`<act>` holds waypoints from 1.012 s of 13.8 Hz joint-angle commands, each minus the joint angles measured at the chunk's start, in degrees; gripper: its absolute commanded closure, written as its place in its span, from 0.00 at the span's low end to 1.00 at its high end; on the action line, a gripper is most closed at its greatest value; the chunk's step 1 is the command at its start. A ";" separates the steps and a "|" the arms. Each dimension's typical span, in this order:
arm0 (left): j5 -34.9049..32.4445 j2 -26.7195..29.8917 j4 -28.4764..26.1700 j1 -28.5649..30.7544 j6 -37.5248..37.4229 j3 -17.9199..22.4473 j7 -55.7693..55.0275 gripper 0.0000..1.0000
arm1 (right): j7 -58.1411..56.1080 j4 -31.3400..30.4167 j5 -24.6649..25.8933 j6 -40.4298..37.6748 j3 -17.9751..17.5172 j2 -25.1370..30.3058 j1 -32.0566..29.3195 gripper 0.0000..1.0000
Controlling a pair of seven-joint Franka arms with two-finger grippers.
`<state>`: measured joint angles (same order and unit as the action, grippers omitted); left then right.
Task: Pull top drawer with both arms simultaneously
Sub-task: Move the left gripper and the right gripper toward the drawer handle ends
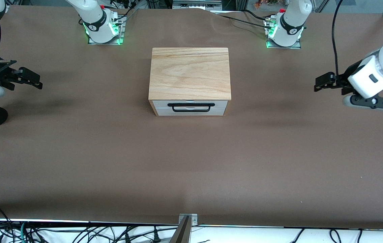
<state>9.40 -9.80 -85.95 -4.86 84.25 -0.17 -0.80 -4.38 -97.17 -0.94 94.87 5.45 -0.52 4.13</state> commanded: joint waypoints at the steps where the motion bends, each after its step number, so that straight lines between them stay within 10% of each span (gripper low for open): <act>1: 8.41 -6.53 0.35 -0.50 0.74 -0.18 1.24 0.00 | 0.52 -0.83 -0.38 0.23 -0.18 0.35 0.18 0.00; 6: 15.01 -11.29 0.35 -2.26 6.27 -0.97 1.41 0.00 | -0.19 -0.65 -1.43 -0.65 -0.88 -3.33 0.97 0.00; 14: 40.66 -23.76 0.35 -2.09 12.33 -0.89 20.45 0.00 | -0.63 -0.04 -38.47 1.10 -1.58 -16.69 7.29 0.00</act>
<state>44.59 -30.43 -86.38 -7.31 95.59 -1.15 12.63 -4.55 -97.83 -31.28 94.89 3.72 -13.70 9.63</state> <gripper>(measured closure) 0.000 0.000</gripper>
